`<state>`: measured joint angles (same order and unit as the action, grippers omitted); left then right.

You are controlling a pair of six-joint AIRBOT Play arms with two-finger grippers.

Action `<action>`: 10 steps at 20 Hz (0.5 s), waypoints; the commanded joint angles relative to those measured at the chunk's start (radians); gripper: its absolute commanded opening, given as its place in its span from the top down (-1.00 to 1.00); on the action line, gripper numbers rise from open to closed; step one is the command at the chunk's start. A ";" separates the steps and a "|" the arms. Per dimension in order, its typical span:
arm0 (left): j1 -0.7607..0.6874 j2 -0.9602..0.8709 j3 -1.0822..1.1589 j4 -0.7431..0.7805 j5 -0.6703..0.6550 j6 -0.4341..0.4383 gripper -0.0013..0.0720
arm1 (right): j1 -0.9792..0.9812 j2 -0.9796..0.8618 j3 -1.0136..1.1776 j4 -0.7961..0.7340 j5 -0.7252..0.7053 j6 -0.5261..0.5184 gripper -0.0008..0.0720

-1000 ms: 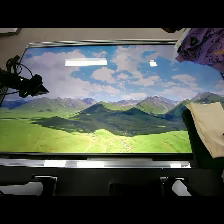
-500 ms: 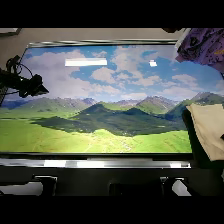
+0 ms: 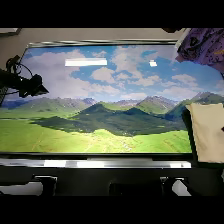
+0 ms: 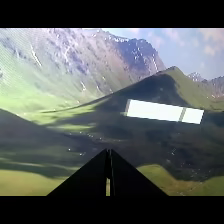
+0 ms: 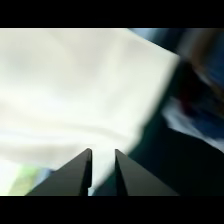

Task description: Fold the clothes and pants, and hang the long-sleeved shirts on hangers.

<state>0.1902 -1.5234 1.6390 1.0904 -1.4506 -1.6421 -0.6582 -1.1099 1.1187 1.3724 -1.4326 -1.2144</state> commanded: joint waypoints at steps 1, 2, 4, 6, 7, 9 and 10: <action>-0.001 0.026 0.000 0.003 -0.009 0.040 0.92 | 0.090 0.000 0.075 0.367 0.239 -0.190 0.68; -0.001 0.045 0.000 0.008 -0.008 0.064 0.92 | 0.172 0.000 0.076 0.389 0.282 -0.209 0.83; -0.013 0.100 -0.010 0.067 -0.009 0.132 0.92 | 0.375 -0.005 0.076 0.381 0.344 -0.236 0.90; -0.040 0.196 -0.088 0.175 -0.007 0.177 0.92 | 0.567 -0.005 0.076 0.362 0.396 -0.264 0.90; -0.051 0.257 -0.151 0.225 0.000 0.176 0.92 | 0.663 -0.005 0.076 0.352 0.419 -0.264 0.90; -0.054 0.379 -0.284 0.241 0.048 0.176 0.92 | 0.826 -0.007 0.076 0.332 0.445 -0.263 0.90; -0.055 0.428 -0.330 0.242 0.065 0.177 0.92 | 0.891 -0.007 0.076 0.328 0.448 -0.263 0.90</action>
<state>0.1467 -1.2297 1.4380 1.2686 -1.4326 -1.4902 0.0158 -1.1156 1.1912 1.7020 -1.0531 -1.4536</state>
